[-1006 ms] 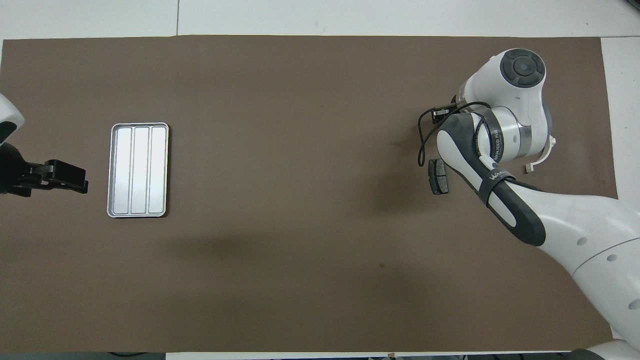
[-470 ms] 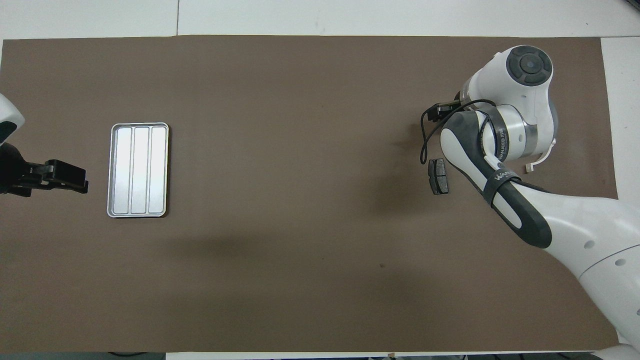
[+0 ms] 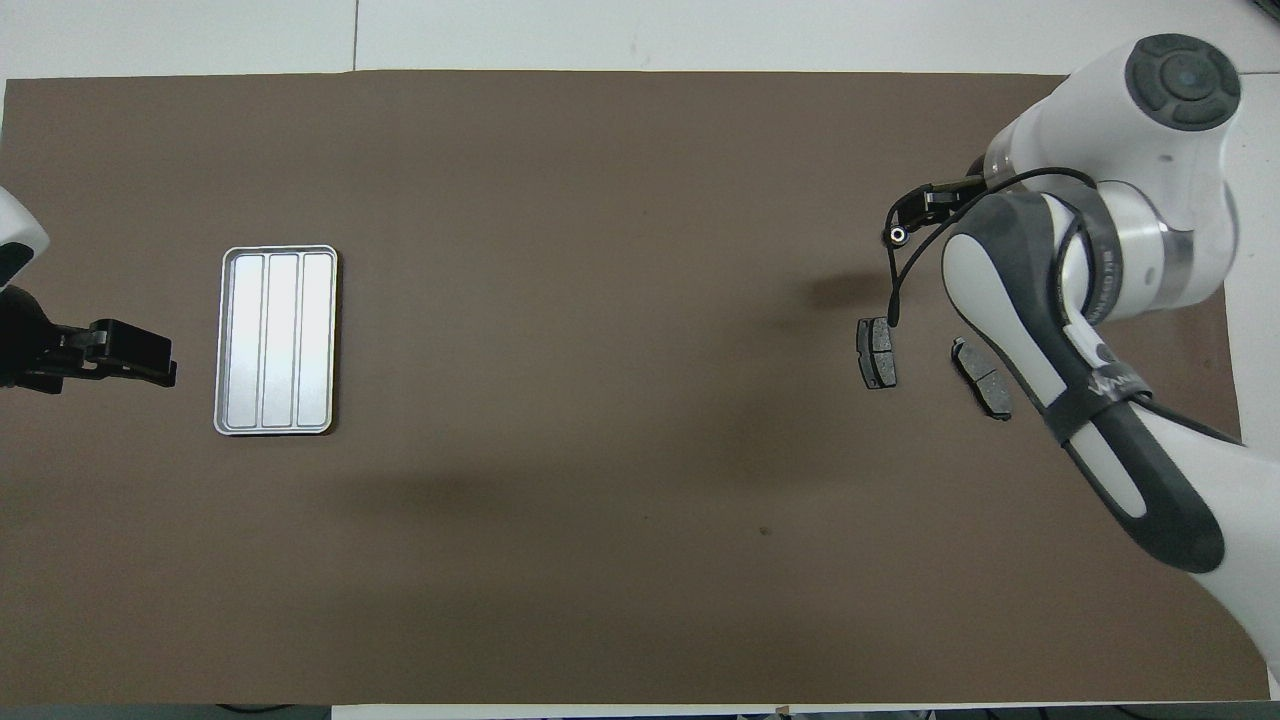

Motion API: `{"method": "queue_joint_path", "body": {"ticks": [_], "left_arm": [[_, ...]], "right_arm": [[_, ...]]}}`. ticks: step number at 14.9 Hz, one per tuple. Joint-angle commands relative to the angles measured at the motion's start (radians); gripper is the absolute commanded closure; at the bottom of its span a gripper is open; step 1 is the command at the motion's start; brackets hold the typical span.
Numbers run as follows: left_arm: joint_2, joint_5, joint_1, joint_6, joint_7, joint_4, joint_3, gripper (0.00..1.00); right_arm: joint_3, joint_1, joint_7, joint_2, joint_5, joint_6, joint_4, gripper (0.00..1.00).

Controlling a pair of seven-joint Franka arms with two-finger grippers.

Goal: Place bearing gear from tray to pile

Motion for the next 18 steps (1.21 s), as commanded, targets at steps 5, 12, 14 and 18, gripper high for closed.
{"method": "queue_joint_path", "body": {"ticks": [5, 12, 14, 18], "left_arm": [[-0.011, -0.01, -0.005, -0.006, 0.0, -0.001, 0.004, 0.0], [-0.011, -0.01, -0.007, -0.006, 0.0, -0.001, 0.004, 0.0], [-0.011, -0.01, -0.005, -0.004, 0.0, -0.001, 0.004, 0.0], [-0.011, -0.01, -0.008, -0.006, 0.0, -0.001, 0.003, 0.0]], "right_arm": [[0.008, 0.002, -0.013, -0.375, 0.067, -0.407, -0.041, 0.0], [0.008, -0.017, -0.013, -0.501, 0.105, -0.604, -0.031, 0.0], [0.008, -0.01, -0.011, -0.501, 0.105, -0.611, -0.03, 0.0], [0.014, -0.021, -0.015, -0.499, 0.104, -0.599, -0.03, 0.0]]}}
